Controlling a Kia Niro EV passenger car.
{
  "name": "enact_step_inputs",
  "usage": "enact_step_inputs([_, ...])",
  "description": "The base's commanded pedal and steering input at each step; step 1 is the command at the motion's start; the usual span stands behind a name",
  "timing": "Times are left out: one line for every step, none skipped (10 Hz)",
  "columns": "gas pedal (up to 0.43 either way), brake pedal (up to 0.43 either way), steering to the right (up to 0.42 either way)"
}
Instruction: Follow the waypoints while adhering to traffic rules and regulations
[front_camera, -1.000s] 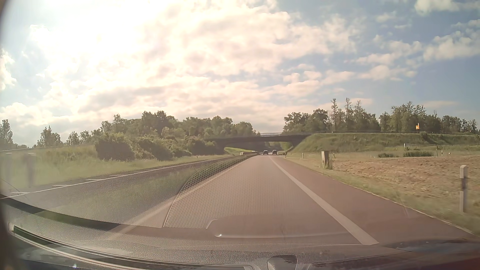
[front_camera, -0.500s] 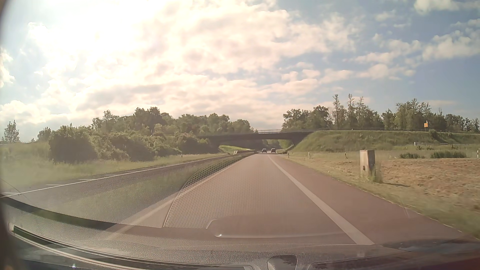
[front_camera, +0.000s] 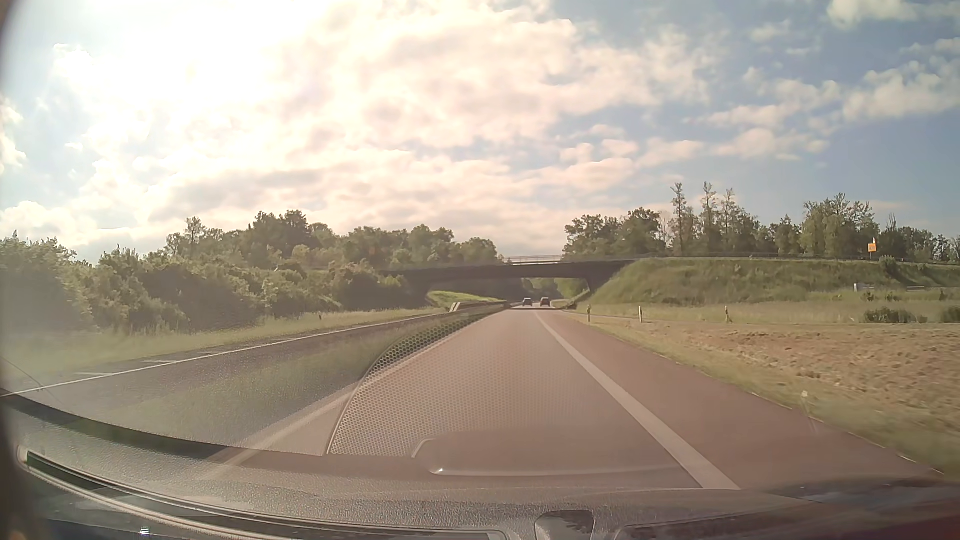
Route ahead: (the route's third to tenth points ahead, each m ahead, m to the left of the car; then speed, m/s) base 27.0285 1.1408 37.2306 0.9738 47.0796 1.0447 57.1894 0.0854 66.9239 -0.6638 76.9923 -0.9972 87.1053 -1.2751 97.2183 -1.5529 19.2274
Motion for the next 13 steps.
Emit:
enact_step_inputs([0.189, 0.0, 0.001])
enact_step_inputs([0.189, 0.0, 0.001])
enact_step_inputs([0.189, 0.0, 0.001])
enact_step_inputs([0.189, 0.0, 0.0])
enact_step_inputs([0.189, 0.0, -0.003])
enact_step_inputs([0.189, 0.0, -0.003])
enact_step_inputs([0.189, 0.0, -0.003])
enact_step_inputs([0.189, 0.0, -0.003])
enact_step_inputs([0.189, 0.0, -0.003])
enact_step_inputs([0.189, 0.0, -0.003])
enact_step_inputs([0.189, 0.0, -0.002])
enact_step_inputs([0.189, 0.0, -0.002])
enact_step_inputs([0.189, 0.0, -0.001])
